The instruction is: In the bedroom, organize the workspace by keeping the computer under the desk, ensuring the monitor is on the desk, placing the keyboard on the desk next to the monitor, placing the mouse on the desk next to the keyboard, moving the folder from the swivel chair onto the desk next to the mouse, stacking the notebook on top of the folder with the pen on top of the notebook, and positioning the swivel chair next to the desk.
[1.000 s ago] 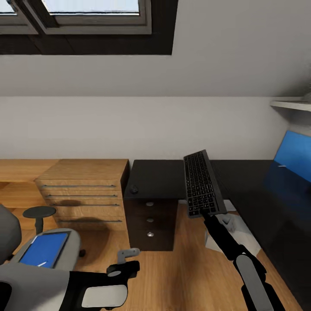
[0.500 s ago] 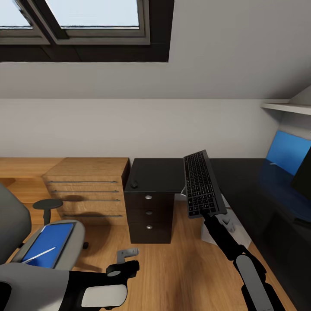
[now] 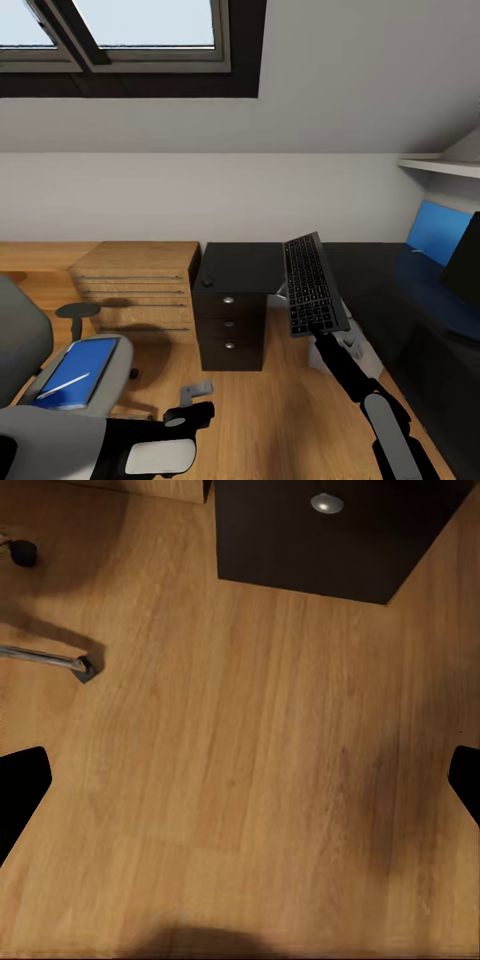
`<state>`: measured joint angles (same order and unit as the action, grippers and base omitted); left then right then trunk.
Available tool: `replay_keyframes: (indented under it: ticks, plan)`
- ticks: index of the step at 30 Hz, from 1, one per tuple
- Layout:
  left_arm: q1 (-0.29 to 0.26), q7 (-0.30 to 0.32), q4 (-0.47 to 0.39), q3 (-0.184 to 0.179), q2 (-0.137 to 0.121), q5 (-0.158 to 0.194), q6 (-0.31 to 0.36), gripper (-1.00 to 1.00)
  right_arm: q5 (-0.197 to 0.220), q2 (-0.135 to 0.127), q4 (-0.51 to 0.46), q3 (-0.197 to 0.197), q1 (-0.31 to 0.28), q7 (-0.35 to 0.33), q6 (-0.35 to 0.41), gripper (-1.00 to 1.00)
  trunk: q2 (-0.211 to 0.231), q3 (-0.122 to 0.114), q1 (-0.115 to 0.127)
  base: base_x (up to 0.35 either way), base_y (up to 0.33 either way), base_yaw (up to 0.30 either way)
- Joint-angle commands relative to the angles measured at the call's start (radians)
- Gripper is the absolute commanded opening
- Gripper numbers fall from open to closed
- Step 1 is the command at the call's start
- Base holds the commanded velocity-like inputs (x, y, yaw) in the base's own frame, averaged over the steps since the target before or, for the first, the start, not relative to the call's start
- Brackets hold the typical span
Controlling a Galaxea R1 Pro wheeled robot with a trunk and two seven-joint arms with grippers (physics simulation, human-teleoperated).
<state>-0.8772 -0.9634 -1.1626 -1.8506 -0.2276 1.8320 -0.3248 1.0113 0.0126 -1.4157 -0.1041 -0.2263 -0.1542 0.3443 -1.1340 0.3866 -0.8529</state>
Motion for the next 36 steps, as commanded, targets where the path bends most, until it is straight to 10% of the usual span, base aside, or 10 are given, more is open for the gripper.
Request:
replay_keyframes:
  ticks: [1, 17, 36]
  plan:
    - [-0.002, -0.001, -0.002, -0.003, 0.000, 0.005, -0.005, 1.00, 0.007, 0.001, 0.000, -0.004, -0.001, -0.005, 0.009, -1.00, -0.001, 0.001, 0.000, -0.284, -0.192, 0.000]
    - [-0.002, -0.001, -0.002, -0.003, 0.002, 0.005, -0.004, 1.00, 0.007, -0.001, 0.000, -0.005, -0.001, -0.004, 0.009, -1.00, -0.001, 0.001, 0.000, -0.280, -0.235, 0.000]
    - [-0.002, 0.000, -0.002, -0.003, 0.002, 0.004, -0.004, 1.00, 0.007, -0.002, -0.002, -0.005, -0.001, -0.004, 0.009, -1.00, 0.132, -0.058, 0.073, -0.279, -0.242, 0.000]
